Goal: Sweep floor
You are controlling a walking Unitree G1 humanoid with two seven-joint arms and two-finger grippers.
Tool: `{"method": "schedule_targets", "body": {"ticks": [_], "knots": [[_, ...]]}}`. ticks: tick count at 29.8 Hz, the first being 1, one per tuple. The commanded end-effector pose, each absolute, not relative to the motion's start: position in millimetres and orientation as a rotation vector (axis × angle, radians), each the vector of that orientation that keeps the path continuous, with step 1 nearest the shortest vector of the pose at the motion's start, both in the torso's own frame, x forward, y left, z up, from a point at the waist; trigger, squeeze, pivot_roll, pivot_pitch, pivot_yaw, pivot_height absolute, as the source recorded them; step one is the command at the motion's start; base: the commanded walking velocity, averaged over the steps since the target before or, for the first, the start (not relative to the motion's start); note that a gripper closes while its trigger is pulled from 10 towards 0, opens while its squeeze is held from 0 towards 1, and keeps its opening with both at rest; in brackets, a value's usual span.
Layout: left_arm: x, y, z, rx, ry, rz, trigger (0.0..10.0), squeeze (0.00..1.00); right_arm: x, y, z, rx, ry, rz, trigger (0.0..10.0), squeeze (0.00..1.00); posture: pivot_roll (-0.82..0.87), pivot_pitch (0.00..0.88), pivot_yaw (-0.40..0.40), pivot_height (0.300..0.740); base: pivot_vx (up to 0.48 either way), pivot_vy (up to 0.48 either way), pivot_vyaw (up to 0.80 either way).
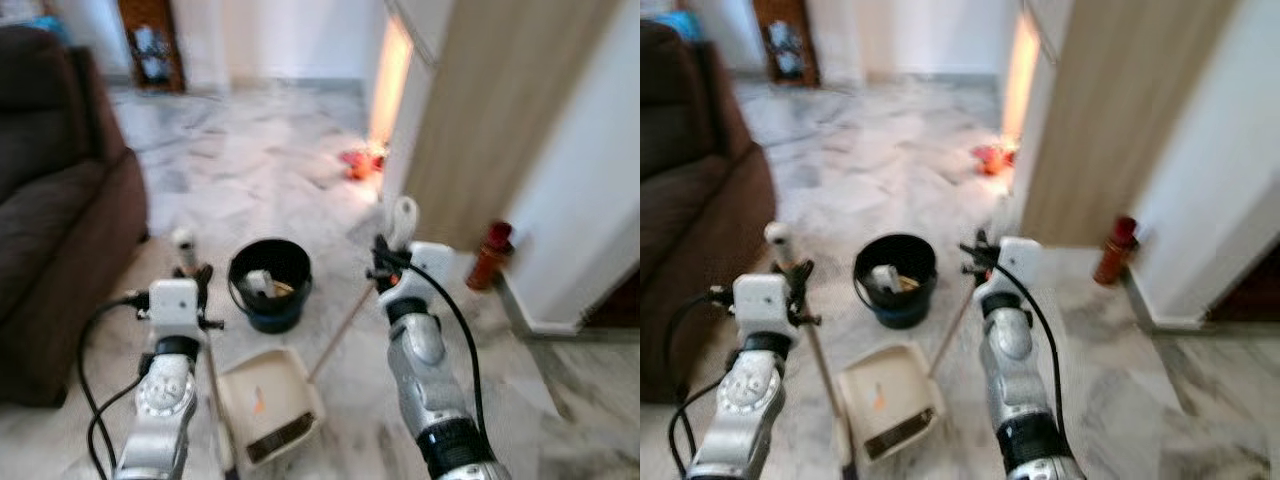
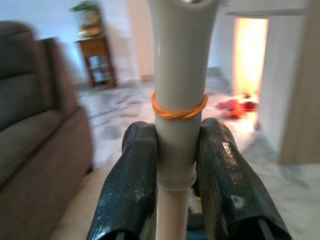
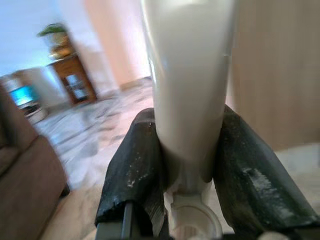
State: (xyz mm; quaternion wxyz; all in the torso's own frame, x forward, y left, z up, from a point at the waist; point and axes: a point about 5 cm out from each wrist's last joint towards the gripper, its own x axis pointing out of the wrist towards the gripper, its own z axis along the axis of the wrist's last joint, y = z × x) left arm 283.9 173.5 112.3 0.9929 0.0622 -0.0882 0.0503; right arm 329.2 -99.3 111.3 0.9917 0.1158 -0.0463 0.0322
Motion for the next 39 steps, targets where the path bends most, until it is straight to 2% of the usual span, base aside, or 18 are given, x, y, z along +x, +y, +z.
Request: {"method": "schedule_targets", "body": {"ticks": [1, 15, 39], "knots": [[285, 171, 121, 0.134, -0.220, 0.089, 10.0, 0.00, 332, -100, 118, 0.231, -0.119, 0.063, 10.0, 0.00, 0.14, 0.000, 0.010, 0.740, 0.000, 0.458, 0.00], [285, 171, 122, 0.136, -0.225, 0.095, 10.0, 0.00, 333, -101, 119, 0.231, -0.119, 0.056, 10.0, 0.00, 0.14, 0.000, 0.008, 0.740, 0.000, 0.415, 0.00], [281, 168, 119, 0.176, -0.224, 0.068, 10.0, 0.00, 335, -99, 128, 0.198, -0.159, 0.073, 10.0, 0.00, 0.15, 0.000, -0.001, 0.740, 0.000, 0.000, 0.00]]}}
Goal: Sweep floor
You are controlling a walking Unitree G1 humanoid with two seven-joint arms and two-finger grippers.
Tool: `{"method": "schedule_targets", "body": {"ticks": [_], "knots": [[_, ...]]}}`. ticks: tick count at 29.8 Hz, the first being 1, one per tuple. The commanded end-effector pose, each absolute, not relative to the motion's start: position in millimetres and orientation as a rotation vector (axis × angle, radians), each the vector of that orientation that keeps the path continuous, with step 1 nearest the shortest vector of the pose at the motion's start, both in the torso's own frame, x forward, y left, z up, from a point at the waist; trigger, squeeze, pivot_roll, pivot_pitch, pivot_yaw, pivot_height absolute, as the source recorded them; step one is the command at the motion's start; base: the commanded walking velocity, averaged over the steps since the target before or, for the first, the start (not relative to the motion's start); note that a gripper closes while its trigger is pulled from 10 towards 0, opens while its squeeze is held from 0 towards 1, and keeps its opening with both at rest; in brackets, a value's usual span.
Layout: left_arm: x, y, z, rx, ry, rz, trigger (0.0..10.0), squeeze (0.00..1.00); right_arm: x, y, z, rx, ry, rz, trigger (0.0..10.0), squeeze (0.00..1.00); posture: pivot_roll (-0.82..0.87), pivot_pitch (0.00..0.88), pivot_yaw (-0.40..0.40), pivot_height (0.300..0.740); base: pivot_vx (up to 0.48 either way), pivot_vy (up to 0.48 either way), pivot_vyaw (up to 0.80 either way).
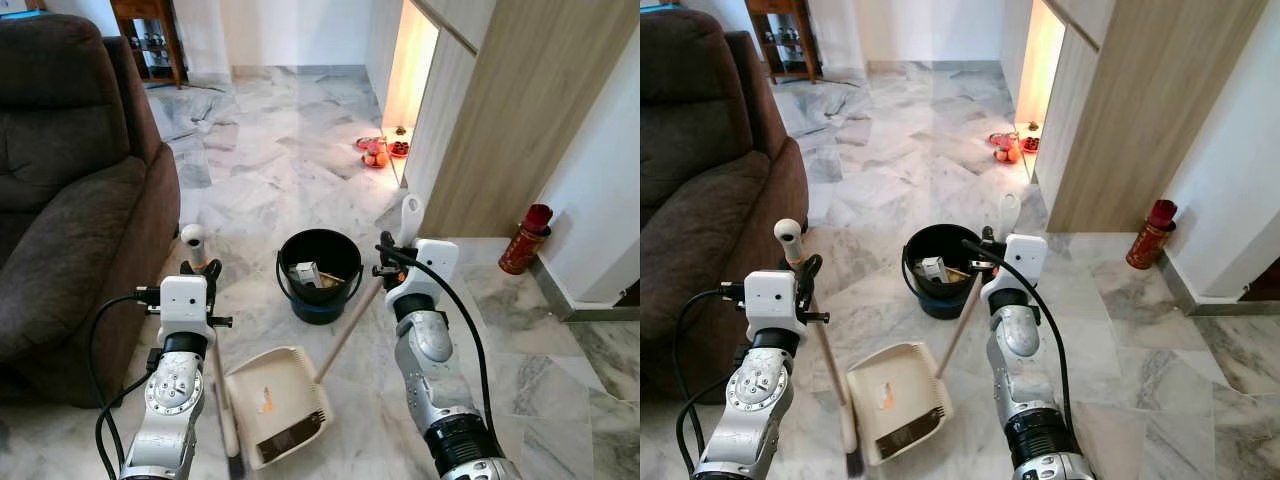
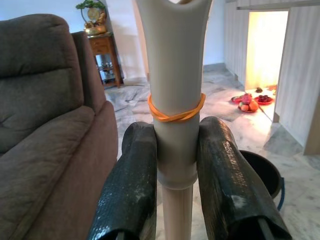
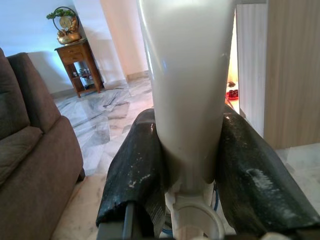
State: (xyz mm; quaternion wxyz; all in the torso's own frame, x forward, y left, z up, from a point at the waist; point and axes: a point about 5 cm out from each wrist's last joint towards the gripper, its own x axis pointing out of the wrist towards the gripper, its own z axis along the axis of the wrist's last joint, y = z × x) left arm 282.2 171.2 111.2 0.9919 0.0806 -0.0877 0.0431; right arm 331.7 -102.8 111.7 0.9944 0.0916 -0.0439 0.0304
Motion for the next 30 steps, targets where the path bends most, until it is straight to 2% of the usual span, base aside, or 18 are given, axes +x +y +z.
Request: {"method": "schedule_targets", "body": {"ticks": [1, 21, 30], "knots": [[281, 167, 118, 0.175, -0.224, 0.066, 10.0, 0.00, 335, -98, 129, 0.195, -0.160, 0.075, 10.0, 0.00, 0.15, 0.000, -0.001, 0.740, 0.000, 0.000, 0.00], [281, 163, 119, 0.246, -0.242, 0.034, 10.0, 0.00, 334, -106, 158, 0.192, -0.322, 0.021, 10.0, 0.00, 0.15, 0.000, 0.003, 0.740, 0.000, 0.000, 0.00], [280, 164, 120, 0.256, -0.246, 0.035, 10.0, 0.00, 333, -109, 212, 0.226, -0.503, -0.006, 10.0, 0.00, 0.15, 0.000, 0.006, 0.740, 0.000, 0.000, 0.00]]}}
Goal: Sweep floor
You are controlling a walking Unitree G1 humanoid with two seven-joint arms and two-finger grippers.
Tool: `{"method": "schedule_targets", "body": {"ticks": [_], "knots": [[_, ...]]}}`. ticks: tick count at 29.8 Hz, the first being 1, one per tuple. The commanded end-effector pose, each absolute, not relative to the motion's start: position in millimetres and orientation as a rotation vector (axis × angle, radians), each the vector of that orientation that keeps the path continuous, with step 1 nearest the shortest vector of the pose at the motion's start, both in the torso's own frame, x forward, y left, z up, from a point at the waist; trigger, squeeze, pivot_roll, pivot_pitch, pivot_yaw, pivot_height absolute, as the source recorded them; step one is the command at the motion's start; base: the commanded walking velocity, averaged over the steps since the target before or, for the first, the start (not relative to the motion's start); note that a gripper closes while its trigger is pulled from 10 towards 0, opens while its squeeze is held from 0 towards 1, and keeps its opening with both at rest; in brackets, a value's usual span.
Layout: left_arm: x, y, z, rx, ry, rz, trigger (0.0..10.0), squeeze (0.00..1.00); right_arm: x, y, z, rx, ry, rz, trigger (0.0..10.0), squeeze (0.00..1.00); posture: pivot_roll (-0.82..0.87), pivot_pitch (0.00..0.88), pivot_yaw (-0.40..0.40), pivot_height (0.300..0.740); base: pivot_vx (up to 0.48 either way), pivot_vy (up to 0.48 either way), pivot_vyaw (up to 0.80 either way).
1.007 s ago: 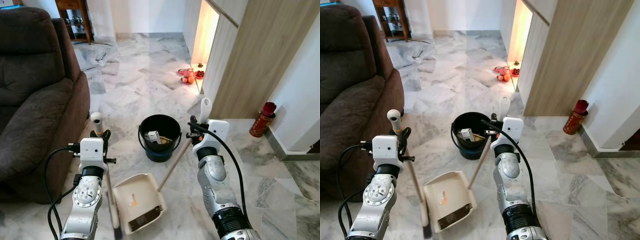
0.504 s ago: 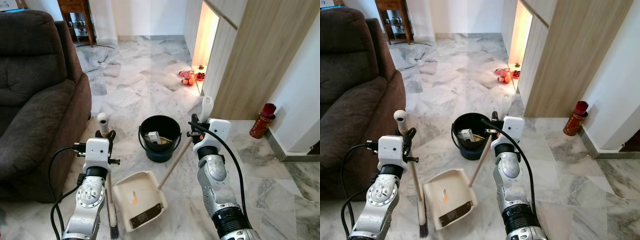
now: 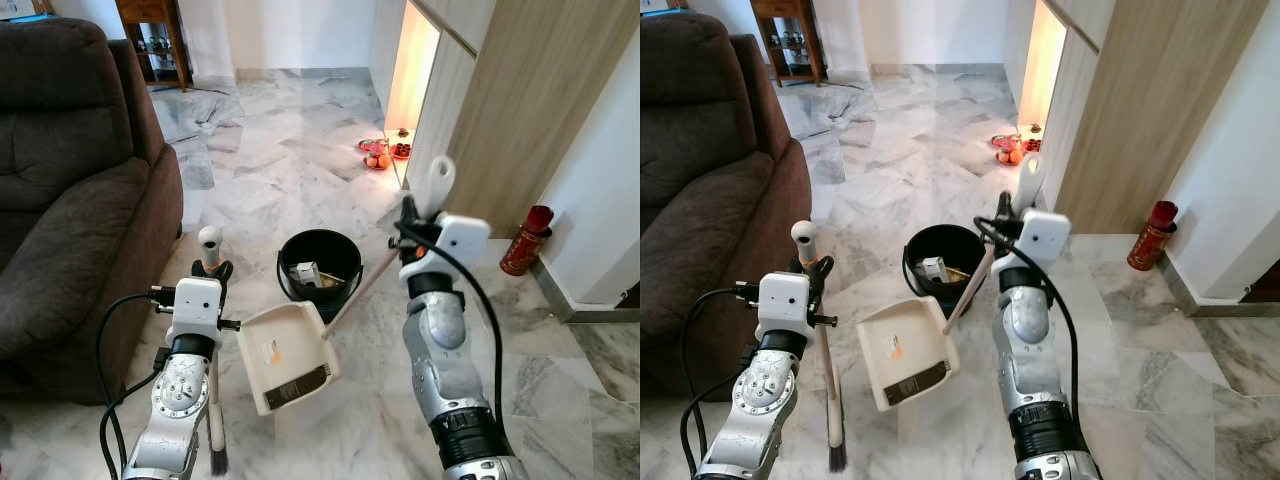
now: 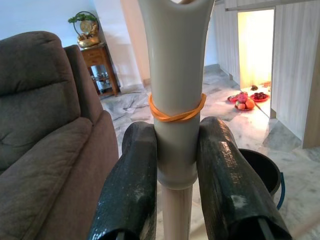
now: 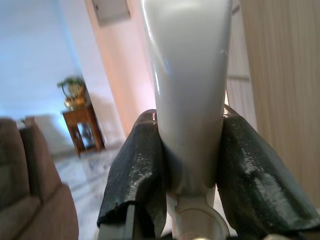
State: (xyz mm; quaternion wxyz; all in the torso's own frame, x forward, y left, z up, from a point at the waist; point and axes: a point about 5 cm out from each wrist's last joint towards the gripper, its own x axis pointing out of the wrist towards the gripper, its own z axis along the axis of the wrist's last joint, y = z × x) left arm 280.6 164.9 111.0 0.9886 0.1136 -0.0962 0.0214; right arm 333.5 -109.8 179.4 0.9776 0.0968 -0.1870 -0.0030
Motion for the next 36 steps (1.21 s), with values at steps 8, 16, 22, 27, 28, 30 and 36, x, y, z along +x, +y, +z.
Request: {"method": "schedule_targets", "body": {"ticks": [8, 16, 22, 27, 28, 30, 36], "knots": [[281, 165, 121, 0.267, -0.255, 0.047, 10.0, 0.00, 332, -109, 230, 0.244, -0.553, -0.006, 10.0, 0.00, 0.15, 0.000, 0.003, 0.740, 0.030, 0.000, 0.00], [280, 168, 122, 0.271, -0.259, 0.066, 10.0, 0.00, 331, -107, 227, 0.247, -0.535, -0.003, 10.0, 0.00, 0.15, 0.000, 0.005, 0.740, 0.290, 0.000, 0.00], [279, 169, 123, 0.274, -0.263, 0.074, 10.0, 0.00, 329, -106, 236, 0.269, -0.572, 0.008, 10.0, 0.00, 0.15, 0.000, 0.005, 0.740, 0.307, 0.000, 0.00], [273, 176, 125, 0.299, -0.278, 0.096, 10.0, 0.00, 327, -106, 241, 0.272, -0.591, 0.011, 10.0, 0.00, 0.15, 0.000, 0.008, 0.740, 0.318, 0.000, 0.00], [271, 180, 125, 0.312, -0.279, 0.107, 10.0, 0.00, 327, -107, 242, 0.271, -0.593, 0.008, 10.0, 0.00, 0.15, 0.000, 0.008, 0.740, 0.319, 0.000, 0.00], [268, 184, 125, 0.323, -0.278, 0.117, 10.0, 0.00, 327, -107, 242, 0.273, -0.595, 0.007, 10.0, 0.00, 0.15, 0.000, 0.008, 0.740, 0.315, 0.000, 0.00], [257, 195, 132, 0.363, -0.288, 0.135, 10.0, 0.00, 325, -107, 245, 0.288, -0.614, 0.015, 10.0, 0.00, 0.16, 0.000, 0.005, 0.740, 0.315, 0.000, 0.00]]}}
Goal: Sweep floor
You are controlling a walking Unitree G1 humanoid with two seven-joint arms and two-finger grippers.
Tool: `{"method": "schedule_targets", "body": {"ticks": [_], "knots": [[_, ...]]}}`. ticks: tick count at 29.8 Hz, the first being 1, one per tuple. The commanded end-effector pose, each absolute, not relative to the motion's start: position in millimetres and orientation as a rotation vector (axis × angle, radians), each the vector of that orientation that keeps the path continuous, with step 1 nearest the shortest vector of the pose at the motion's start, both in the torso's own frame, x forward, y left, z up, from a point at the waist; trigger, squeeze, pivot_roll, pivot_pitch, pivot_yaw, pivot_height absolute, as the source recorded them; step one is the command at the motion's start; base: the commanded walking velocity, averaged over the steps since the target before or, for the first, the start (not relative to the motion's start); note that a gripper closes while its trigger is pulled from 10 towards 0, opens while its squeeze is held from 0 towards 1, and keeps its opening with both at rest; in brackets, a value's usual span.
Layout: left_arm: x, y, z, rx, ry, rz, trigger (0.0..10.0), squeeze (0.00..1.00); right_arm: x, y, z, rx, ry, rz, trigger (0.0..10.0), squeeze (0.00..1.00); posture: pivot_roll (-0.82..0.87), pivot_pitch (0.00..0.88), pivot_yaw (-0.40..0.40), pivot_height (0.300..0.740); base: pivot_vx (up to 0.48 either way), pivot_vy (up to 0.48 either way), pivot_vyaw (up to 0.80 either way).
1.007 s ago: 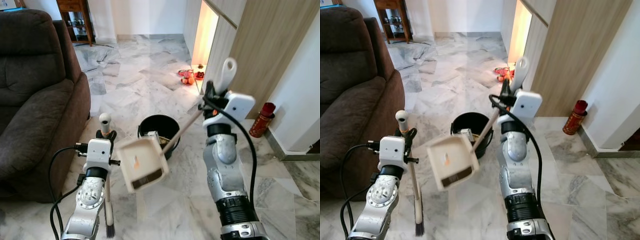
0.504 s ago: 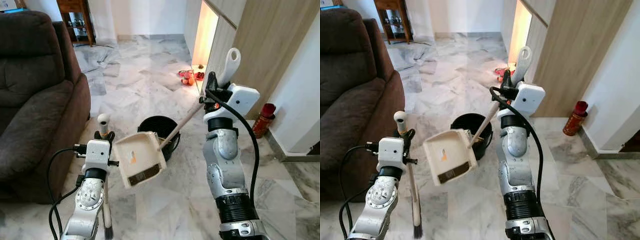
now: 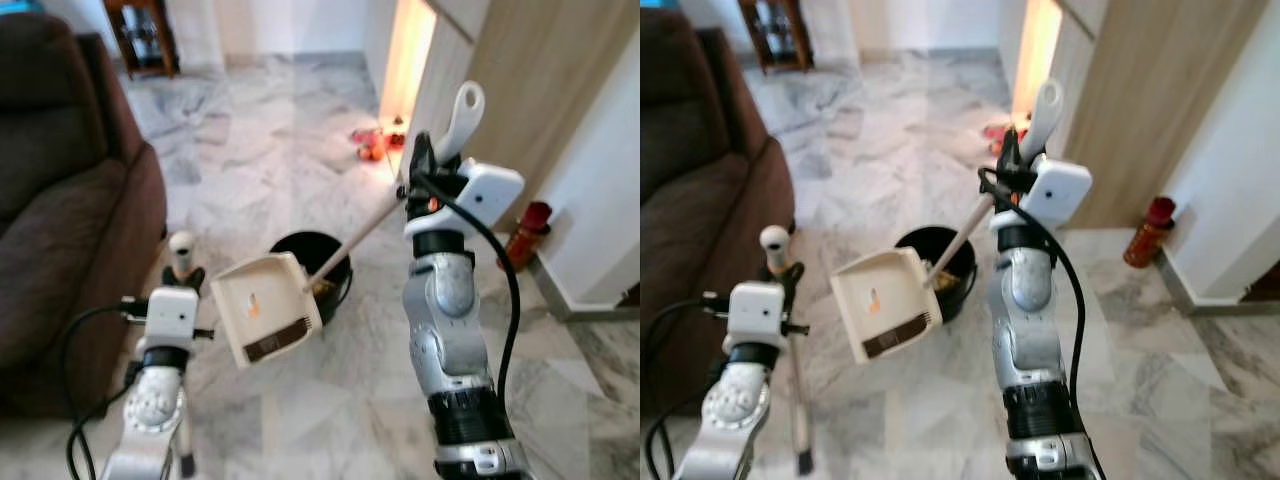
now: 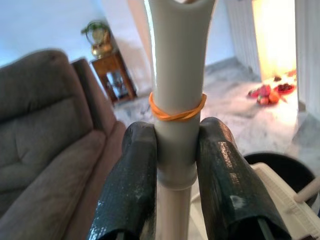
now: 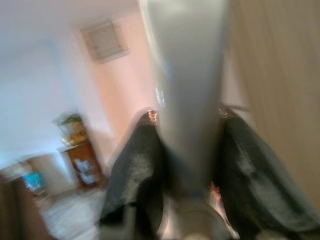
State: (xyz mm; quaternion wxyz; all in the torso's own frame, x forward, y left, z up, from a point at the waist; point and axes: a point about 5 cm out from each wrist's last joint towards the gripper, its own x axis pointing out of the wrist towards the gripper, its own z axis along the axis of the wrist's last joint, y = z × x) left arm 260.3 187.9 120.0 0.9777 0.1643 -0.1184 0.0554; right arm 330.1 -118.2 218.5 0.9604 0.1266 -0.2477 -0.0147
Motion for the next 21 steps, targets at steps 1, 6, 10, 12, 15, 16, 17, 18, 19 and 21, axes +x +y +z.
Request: {"method": "schedule_targets", "body": {"ticks": [1, 6, 10, 12, 15, 16, 17, 18, 19, 21], "knots": [[256.6, 196.2, 132.2, 0.365, -0.287, 0.138, 10.0, 0.00, 324.8, -106.7, 244.7, 0.290, -0.615, 0.016, 10.0, 0.00, 0.16, 0.000, 0.004, 0.740, 0.315, 0.000, 0.00], [253.2, 200.5, 130.0, 0.375, -0.275, 0.154, 10.0, 0.00, 324.7, -105.3, 245.9, 0.296, -0.619, 0.021, 10.0, 0.00, 0.16, 0.000, 0.002, 0.740, 0.315, 0.000, 0.00], [254.3, 198.5, 131.8, 0.373, -0.278, 0.155, 10.0, 0.00, 324.8, -104.9, 246.0, 0.288, -0.617, 0.026, 10.0, 0.00, 0.16, 0.000, 0.000, 0.740, 0.316, 0.000, 0.00], [255.3, 196.2, 133.5, 0.369, -0.281, 0.153, 10.0, 0.00, 324.9, -104.8, 246.7, 0.276, -0.617, 0.029, 10.0, 0.00, 0.16, 0.000, 0.000, 0.740, 0.315, 0.000, 0.00], [256.0, 195.6, 133.7, 0.367, -0.281, 0.151, 10.0, 0.00, 324.9, -104.1, 247.4, 0.276, -0.618, 0.032, 10.0, 0.00, 0.16, 0.000, 0.000, 0.740, 0.320, 0.000, 0.00], [256.0, 195.5, 133.4, 0.365, -0.281, 0.149, 10.0, 0.00, 324.7, -102.8, 247.2, 0.282, -0.618, 0.038, 10.0, 0.00, 0.16, 0.000, 0.003, 0.740, 0.319, 0.000, 0.00], [256.0, 195.6, 133.2, 0.364, -0.281, 0.148, 10.0, 0.00, 324.6, -102.0, 247.0, 0.288, -0.617, 0.041, 10.0, 0.00, 0.16, 0.000, 0.004, 0.740, 0.319, 0.000, 0.00], [256.0, 195.0, 133.0, 0.364, -0.281, 0.146, 10.0, 0.00, 324.5, -101.9, 247.0, 0.290, -0.616, 0.044, 10.0, 0.00, 0.16, 0.000, 0.002, 0.740, 0.319, 0.000, 0.00], [255.9, 194.6, 132.8, 0.364, -0.280, 0.145, 10.0, 0.00, 324.5, -101.9, 246.9, 0.291, -0.616, 0.046, 10.0, 0.00, 0.16, 0.000, 0.002, 0.740, 0.319, 0.000, 0.00], [255.9, 194.4, 132.8, 0.363, -0.280, 0.144, 10.0, 0.00, 324.6, -101.5, 246.9, 0.296, -0.612, 0.050, 10.0, 0.00, 0.16, 0.000, 0.001, 0.740, 0.319, 0.000, 0.00]]}}
